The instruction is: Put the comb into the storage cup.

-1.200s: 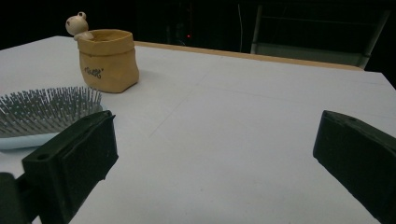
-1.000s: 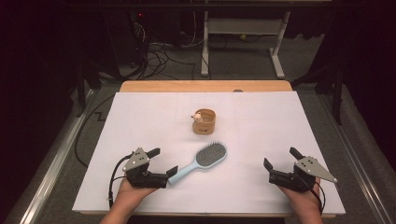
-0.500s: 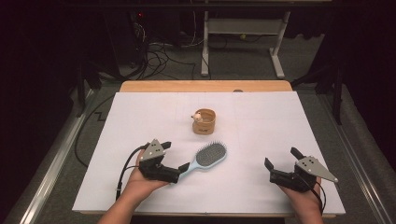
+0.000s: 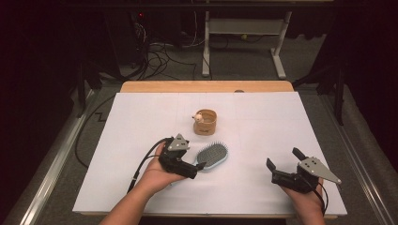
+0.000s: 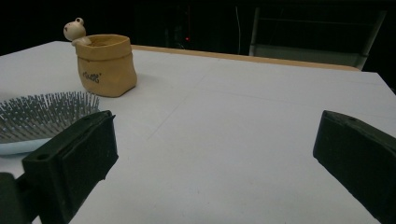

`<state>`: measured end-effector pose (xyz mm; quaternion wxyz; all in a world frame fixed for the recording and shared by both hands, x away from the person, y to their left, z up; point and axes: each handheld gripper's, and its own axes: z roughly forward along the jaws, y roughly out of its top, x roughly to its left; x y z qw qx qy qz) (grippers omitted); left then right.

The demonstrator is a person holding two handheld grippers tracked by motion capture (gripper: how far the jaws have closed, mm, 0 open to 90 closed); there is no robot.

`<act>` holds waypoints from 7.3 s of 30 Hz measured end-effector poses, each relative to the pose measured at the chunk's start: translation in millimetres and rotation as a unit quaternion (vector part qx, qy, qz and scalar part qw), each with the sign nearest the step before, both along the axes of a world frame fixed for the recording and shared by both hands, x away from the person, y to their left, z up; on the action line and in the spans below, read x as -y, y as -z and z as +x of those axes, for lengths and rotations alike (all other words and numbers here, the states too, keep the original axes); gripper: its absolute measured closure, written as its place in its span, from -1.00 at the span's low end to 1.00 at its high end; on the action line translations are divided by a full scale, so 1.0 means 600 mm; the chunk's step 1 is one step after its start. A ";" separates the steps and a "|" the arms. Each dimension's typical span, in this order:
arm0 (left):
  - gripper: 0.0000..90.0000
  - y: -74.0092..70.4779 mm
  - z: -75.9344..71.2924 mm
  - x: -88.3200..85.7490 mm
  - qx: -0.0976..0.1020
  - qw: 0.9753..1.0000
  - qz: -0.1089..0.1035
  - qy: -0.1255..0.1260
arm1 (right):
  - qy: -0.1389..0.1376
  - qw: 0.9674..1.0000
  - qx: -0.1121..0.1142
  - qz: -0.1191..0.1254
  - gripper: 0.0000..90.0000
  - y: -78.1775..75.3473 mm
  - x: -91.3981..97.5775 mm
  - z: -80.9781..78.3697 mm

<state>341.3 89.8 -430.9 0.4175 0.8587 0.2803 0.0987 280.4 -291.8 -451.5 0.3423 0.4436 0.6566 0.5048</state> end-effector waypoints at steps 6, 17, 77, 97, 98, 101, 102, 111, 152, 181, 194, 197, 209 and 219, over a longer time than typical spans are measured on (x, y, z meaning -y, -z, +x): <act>-0.93 0.005 0.017 0.027 -0.018 0.999 0.037 0.006 | -0.001 1.000 0.000 0.002 -0.99 0.000 0.001 0.000; -0.88 0.023 0.040 0.061 -0.055 0.995 0.086 0.014 | 0.000 1.000 0.001 0.004 -0.99 -0.001 0.003 0.000; -0.56 0.038 0.059 0.106 -0.097 0.981 0.167 0.016 | 0.005 1.000 0.006 0.007 -0.99 -0.003 0.007 0.000; -0.55 0.034 0.057 0.106 -0.096 0.981 0.168 0.015 | 0.006 1.000 0.007 0.009 -0.99 -0.003 0.010 -0.001; -0.56 0.033 0.056 0.106 -0.094 0.982 0.165 0.015 | 0.006 1.000 0.008 0.009 -0.99 -0.003 0.010 0.000; -0.55 0.029 0.053 0.105 -0.089 0.984 0.157 0.015 | 0.007 1.000 0.007 0.009 -0.99 -0.003 0.010 0.000; -0.55 0.027 0.053 0.105 -0.090 0.984 0.152 0.018 | 0.007 1.000 0.007 0.009 -0.99 -0.003 0.010 0.000; -0.55 0.018 0.046 0.100 -0.077 0.986 0.149 0.020 | 0.008 1.000 0.007 0.010 -0.99 -0.004 0.011 -0.001; -0.55 0.007 0.027 -0.054 -0.062 0.992 0.096 -0.046 | 0.011 1.000 0.007 0.009 -0.99 -0.003 0.009 -0.002; -0.56 0.005 0.004 -0.092 -0.003 0.997 -0.003 -0.075 | 0.004 1.000 0.005 0.002 -0.99 -0.001 0.004 -0.002; -0.55 0.003 -0.006 -0.101 0.017 0.996 -0.028 -0.077 | 0.001 1.000 0.007 -0.002 -0.99 -0.002 -0.001 -0.003; -0.56 0.004 -0.008 -0.103 0.024 0.996 -0.033 -0.079 | 0.000 1.000 0.008 -0.001 -0.99 -0.002 -0.001 -0.003; -0.56 0.002 -0.016 -0.107 0.048 0.994 -0.055 -0.080 | -0.002 1.000 0.011 -0.001 -0.99 -0.005 -0.001 -0.005; -0.55 0.000 -0.022 -0.106 0.064 0.993 -0.067 -0.079 | -0.003 1.000 0.010 -0.001 -0.99 -0.004 -0.002 -0.006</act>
